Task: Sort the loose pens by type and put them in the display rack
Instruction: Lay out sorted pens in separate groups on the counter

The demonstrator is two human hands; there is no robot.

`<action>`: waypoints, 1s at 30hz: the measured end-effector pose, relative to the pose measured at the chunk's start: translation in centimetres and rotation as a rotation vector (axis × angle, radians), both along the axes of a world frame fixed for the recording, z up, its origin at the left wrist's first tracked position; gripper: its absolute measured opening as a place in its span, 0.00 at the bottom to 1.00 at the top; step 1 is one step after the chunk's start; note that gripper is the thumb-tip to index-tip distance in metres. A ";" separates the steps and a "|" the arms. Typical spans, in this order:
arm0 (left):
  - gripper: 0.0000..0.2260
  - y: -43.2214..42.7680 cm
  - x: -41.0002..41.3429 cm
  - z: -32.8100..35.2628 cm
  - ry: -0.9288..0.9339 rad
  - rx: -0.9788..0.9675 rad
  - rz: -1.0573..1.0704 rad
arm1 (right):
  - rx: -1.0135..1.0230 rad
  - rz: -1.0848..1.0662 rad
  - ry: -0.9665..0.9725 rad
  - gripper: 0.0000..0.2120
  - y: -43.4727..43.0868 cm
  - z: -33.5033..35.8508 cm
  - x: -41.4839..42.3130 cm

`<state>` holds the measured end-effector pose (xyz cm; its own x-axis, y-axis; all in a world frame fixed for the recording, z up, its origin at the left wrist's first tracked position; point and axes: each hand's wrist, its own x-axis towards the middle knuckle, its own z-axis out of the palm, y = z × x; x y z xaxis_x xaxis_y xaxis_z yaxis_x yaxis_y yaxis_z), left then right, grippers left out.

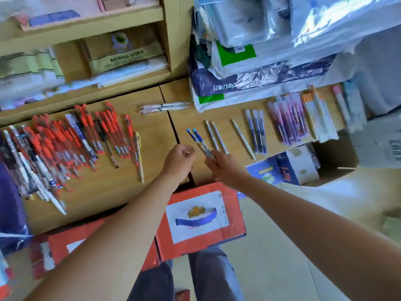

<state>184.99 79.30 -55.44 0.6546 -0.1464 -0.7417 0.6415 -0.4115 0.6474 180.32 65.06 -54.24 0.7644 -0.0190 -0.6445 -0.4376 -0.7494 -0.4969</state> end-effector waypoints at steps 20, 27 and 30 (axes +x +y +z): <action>0.15 -5.4 1.0 -4.0 -0.201 0.570 -0.154 | -0.197 0.183 -0.228 0.14 -2.6 -4.4 1.3; 0.14 -5.4 0.8 -4.2 -0.278 0.579 -0.179 | -0.301 0.139 -0.240 0.13 -4.4 -6.0 2.3; 0.14 -5.5 0.8 -4.1 -0.311 0.578 -0.201 | -0.294 0.050 -0.223 0.09 -5.3 -6.2 2.5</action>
